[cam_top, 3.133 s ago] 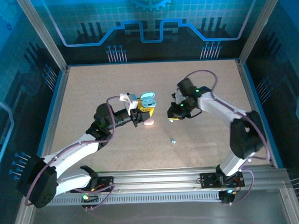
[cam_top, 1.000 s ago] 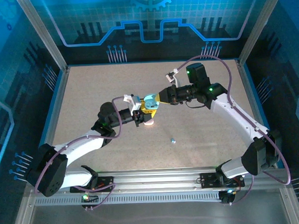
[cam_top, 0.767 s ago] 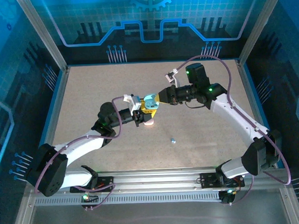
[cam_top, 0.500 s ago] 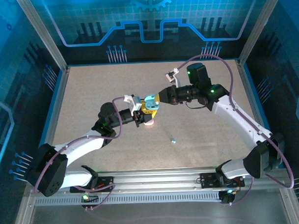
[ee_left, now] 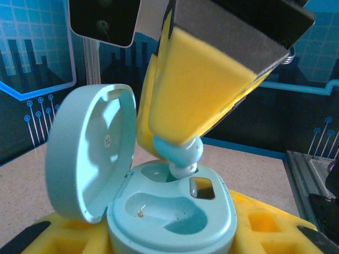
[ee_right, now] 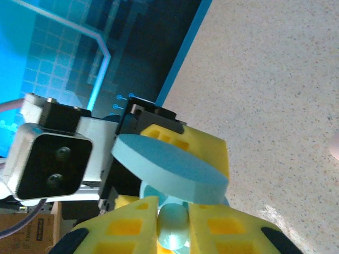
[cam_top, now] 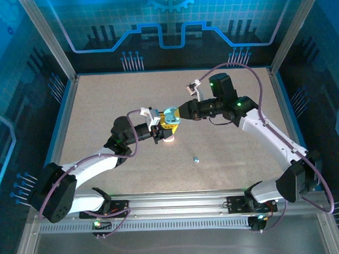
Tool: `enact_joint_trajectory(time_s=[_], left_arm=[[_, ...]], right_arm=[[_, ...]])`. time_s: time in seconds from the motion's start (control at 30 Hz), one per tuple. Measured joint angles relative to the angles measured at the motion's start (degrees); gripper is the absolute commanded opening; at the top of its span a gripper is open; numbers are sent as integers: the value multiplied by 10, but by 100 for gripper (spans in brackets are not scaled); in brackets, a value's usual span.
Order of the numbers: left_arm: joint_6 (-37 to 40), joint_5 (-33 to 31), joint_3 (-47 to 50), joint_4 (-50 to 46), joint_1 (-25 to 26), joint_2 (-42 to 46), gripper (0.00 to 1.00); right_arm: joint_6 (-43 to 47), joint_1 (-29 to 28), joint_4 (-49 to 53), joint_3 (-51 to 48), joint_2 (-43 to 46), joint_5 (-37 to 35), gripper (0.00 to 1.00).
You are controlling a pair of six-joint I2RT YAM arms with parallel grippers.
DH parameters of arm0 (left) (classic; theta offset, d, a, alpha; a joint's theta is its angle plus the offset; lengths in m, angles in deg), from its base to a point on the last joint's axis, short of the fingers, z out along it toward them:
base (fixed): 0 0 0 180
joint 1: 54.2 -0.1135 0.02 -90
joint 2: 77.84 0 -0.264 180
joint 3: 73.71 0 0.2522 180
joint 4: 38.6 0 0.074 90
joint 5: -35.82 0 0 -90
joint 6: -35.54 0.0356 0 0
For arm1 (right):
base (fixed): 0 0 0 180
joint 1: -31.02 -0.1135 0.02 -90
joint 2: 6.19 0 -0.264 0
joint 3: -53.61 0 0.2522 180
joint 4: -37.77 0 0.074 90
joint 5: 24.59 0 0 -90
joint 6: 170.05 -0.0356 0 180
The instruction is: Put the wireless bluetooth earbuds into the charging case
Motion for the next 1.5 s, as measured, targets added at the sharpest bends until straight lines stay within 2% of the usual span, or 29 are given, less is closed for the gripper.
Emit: enact_joint_trajectory(time_s=[0.17,0.47,0.53,0.63,0.73,1.03,1.33,1.5], left_arm=[[-7,1,0,-5,0,0,30],[-10,1,0,-10,1,0,30],[-10,1,0,-11,2,0,30],[-10,1,0,-12,2,0,30],[-10,1,0,-15,2,0,30],[-9,1,0,-10,3,0,30],[-8,1,0,-10,3,2,29],[-6,1,0,-10,3,3,29]], right_arm=[[18,-3,10,1,0,-13,22],[41,-14,41,22,-4,-35,35],[43,-15,47,25,-4,-40,41],[44,-17,54,30,-4,-44,42],[45,-17,59,33,-4,-47,49],[44,-17,78,40,-3,-60,56],[44,-17,97,40,8,-73,53],[48,-17,104,41,23,-76,39]])
